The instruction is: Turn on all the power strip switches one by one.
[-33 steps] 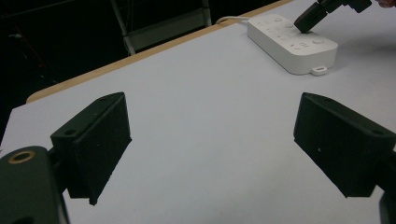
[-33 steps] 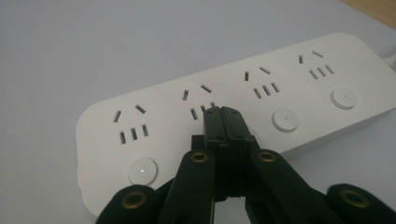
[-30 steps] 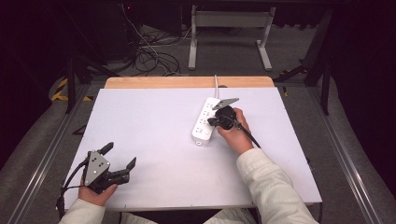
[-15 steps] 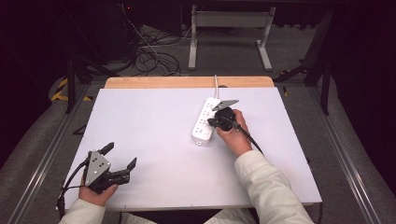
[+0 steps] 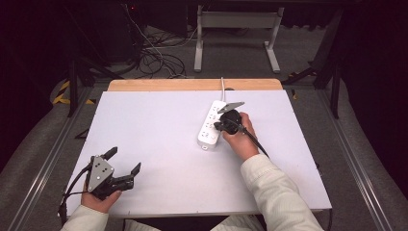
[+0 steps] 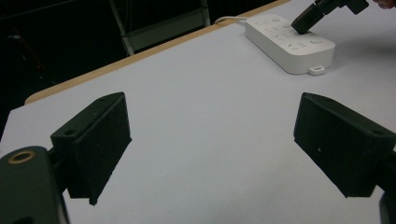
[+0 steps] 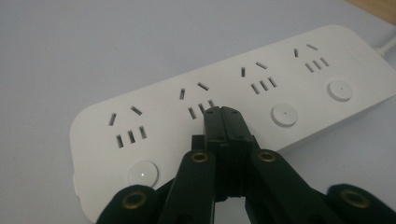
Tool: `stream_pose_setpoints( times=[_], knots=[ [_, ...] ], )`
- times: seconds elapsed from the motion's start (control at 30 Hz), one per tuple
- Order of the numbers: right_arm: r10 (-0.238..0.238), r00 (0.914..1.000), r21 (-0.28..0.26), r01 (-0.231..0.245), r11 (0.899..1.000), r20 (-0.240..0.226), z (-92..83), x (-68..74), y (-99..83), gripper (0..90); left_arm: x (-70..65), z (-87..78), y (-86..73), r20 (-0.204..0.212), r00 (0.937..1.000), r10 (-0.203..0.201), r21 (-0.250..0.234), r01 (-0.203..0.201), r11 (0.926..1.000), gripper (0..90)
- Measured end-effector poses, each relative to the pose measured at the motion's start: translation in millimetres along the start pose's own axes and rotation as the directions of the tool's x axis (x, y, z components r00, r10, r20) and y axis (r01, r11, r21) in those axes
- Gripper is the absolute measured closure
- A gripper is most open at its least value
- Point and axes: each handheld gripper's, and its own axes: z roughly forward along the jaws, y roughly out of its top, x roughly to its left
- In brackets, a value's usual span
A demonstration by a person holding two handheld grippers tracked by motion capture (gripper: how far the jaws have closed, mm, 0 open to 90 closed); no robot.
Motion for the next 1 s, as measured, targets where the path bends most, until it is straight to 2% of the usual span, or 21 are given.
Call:
stream_pose_setpoints(
  times=[0.17, 0.3, 0.33, 0.37, 0.4, 0.43, 0.53, 0.57, 0.63, 0.73, 0.93, 1.0],
  knots=[
    [0.001, 1.0000, 0.006, -0.001, 1.000, 0.007, 0.6, 1.1, 0.8, 90.0, -0.1, -0.1, 0.1, -0.002, 1.0000, 0.000, -0.001, 0.000, 1.0000, 11.4],
    [0.032, 0.9994, 0.004, -0.032, 0.999, -0.016, -2.5, -3.0, 2.2, 90.0, 0.3, -0.6, 0.1, -0.002, 1.0000, -0.002, -0.002, 0.002, 1.0000, 11.4],
    [0.054, 0.9985, -0.030, -0.054, 0.998, -0.011, -8.7, -5.0, 3.0, 90.0, 0.5, -0.7, 0.0, -0.002, 1.0000, -0.001, -0.002, 0.001, 1.0000, 11.4],
    [0.054, 0.9985, -0.030, -0.054, 0.998, -0.011, -8.7, -5.0, 3.0, 90.0, 0.9, -0.7, -0.2, -0.002, 1.0000, -0.001, -0.002, 0.001, 1.0000, 11.4],
    [0.080, 0.9965, -0.116, -0.082, 0.990, -0.023, -18.8, -5.6, 6.5, 90.0, 1.5, -0.5, -0.3, -0.001, 1.0000, -0.003, -0.001, 0.003, 1.0000, 11.4],
    [0.079, 0.9965, -0.139, -0.082, 0.987, -0.027, -23.5, -5.6, 9.7, 90.0, 2.0, 0.4, -0.4, 0.000, 1.0000, -0.006, 0.002, 0.006, 1.0000, 11.4],
    [0.060, 0.9980, -0.165, -0.063, 0.984, -0.019, -34.9, -4.9, 19.4, 90.0, 0.9, 0.5, -0.3, 0.003, 1.0000, -0.005, 0.002, 0.005, 1.0000, 11.4],
    [0.060, 0.9980, -0.165, -0.063, 0.984, -0.019, -34.9, -4.9, 19.4, 90.0, 1.0, 0.1, 0.0, -0.001, 1.0000, 0.005, 0.001, -0.005, 1.0000, 11.4],
    [0.038, 0.9992, -0.174, -0.039, 0.984, -0.011, -41.7, -4.5, 27.9, 90.0, 0.6, 0.0, 0.0, 0.001, 1.0000, 0.000, -0.001, 0.000, 1.0000, 11.4],
    [0.037, 0.9993, -0.174, -0.038, 0.984, -0.010, -42.4, -5.3, 31.3, 90.0, 0.8, 0.3, -0.2, 0.002, 1.0000, -0.002, 0.001, 0.002, 1.0000, 11.4],
    [0.042, 0.9991, -0.147, -0.041, 0.988, 0.004, -32.9, -12.2, 32.3, 90.0, 2.0, 0.5, -0.7, 0.002, 1.0000, -0.006, 0.002, 0.006, 1.0000, 11.4],
    [0.058, 0.9983, -0.134, -0.056, 0.989, 0.010, -26.2, -17.8, 30.0, 90.0, 2.5, 0.3, -0.9, 0.003, 0.9999, -0.010, 0.000, 0.010, 1.0000, 11.4]
  ],
)
